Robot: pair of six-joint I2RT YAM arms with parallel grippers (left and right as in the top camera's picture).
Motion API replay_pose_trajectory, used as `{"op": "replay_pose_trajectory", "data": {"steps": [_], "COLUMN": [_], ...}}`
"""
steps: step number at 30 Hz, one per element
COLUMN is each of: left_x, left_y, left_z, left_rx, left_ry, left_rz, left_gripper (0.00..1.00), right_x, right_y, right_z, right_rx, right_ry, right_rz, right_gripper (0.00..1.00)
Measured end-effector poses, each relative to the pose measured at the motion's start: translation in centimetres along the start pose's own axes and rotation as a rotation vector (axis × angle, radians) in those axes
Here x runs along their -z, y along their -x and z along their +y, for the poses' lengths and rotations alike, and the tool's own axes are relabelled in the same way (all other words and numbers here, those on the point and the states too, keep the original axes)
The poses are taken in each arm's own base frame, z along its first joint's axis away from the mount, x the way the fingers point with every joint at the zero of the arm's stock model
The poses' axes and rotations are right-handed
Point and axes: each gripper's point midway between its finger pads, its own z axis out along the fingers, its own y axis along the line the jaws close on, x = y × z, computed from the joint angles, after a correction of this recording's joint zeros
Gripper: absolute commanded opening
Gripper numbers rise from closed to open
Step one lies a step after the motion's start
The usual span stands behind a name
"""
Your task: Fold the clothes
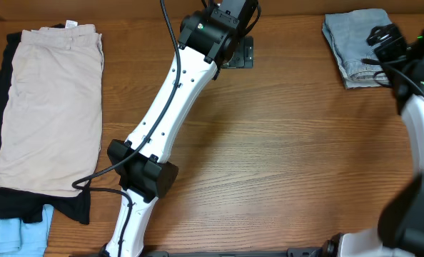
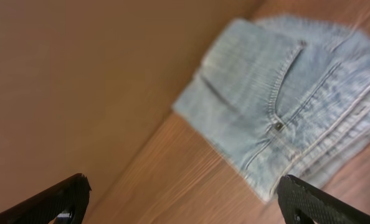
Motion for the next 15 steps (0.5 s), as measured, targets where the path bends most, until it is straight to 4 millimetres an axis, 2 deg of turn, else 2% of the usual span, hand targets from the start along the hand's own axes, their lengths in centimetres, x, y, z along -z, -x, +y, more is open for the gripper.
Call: {"op": "replay_pose_trajectory", "data": {"steps": [3, 8, 12, 15], "left_x": [0.0, 0.0, 0.0, 0.0], "left_y": [0.0, 0.0, 0.0, 0.0], "left_z": [0.0, 0.0, 0.0, 0.0], "left_rx": [0.0, 0.0, 0.0, 0.0], "left_ry": [0.0, 0.0, 0.0, 0.001], "left_rz": [0.0, -0.001, 0.0, 0.0], "left_gripper": [1.0, 1.0, 1.0, 1.0], "right_x": [5.3, 12.5, 16.4, 17.8], "right_y": [0.0, -2.4, -3.8, -4.3], "right_z": [2.0, 4.1, 5.1, 5.3], "right_rx": [0.049, 0.092, 0.107, 0.114], "right_ry": [0.022, 0.085, 0.123, 0.134], "right_rz": [0.014, 0.103, 0.13, 0.138], "right_gripper": [1.0, 1.0, 1.0, 1.0]}}
